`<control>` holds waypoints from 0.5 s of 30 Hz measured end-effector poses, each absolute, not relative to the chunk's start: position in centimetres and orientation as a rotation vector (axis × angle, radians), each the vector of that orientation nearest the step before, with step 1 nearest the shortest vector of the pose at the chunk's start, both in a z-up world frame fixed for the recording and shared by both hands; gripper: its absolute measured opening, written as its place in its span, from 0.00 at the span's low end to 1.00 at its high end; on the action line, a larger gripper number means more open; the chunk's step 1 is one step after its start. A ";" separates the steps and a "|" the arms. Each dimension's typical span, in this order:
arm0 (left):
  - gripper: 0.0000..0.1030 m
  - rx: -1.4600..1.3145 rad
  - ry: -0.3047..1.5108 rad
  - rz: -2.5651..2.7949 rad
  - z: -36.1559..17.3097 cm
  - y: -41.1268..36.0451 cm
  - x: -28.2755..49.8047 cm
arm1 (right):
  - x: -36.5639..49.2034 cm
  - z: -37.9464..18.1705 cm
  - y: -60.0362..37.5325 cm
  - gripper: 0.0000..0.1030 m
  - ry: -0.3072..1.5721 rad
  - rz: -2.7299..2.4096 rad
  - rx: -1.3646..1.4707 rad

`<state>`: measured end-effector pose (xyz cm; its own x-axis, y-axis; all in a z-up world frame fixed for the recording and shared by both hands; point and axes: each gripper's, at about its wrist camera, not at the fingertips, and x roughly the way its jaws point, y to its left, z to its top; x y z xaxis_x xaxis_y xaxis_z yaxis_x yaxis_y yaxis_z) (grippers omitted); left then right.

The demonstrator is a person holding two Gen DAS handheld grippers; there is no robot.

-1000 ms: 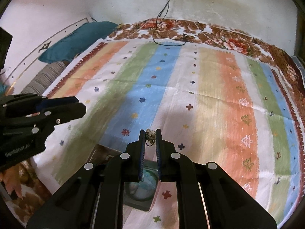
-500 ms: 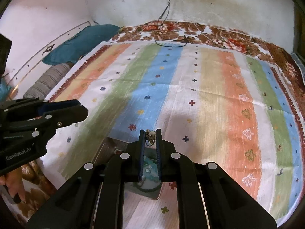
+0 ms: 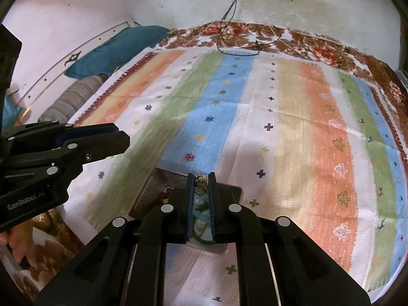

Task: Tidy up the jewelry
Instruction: 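Open both tools to drop the ring and charm into the tin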

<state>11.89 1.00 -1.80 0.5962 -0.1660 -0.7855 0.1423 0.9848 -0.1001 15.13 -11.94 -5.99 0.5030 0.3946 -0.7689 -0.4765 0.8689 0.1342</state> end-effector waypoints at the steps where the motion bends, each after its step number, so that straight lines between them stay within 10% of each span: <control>1: 0.19 -0.029 0.917 -0.178 -1.8 1.1 11.9 | 15.2 -6.0 -11.9 0.11 0.904 0.531 -0.098; 10: 0.30 -0.072 0.939 -0.150 -1.6 2.2 12.0 | 15.0 -5.7 -12.6 0.41 0.902 0.513 -0.097; 15: 0.52 -0.082 0.947 -0.130 -1.6 2.7 11.1 | 14.1 -5.2 -13.2 0.53 0.856 0.458 -0.144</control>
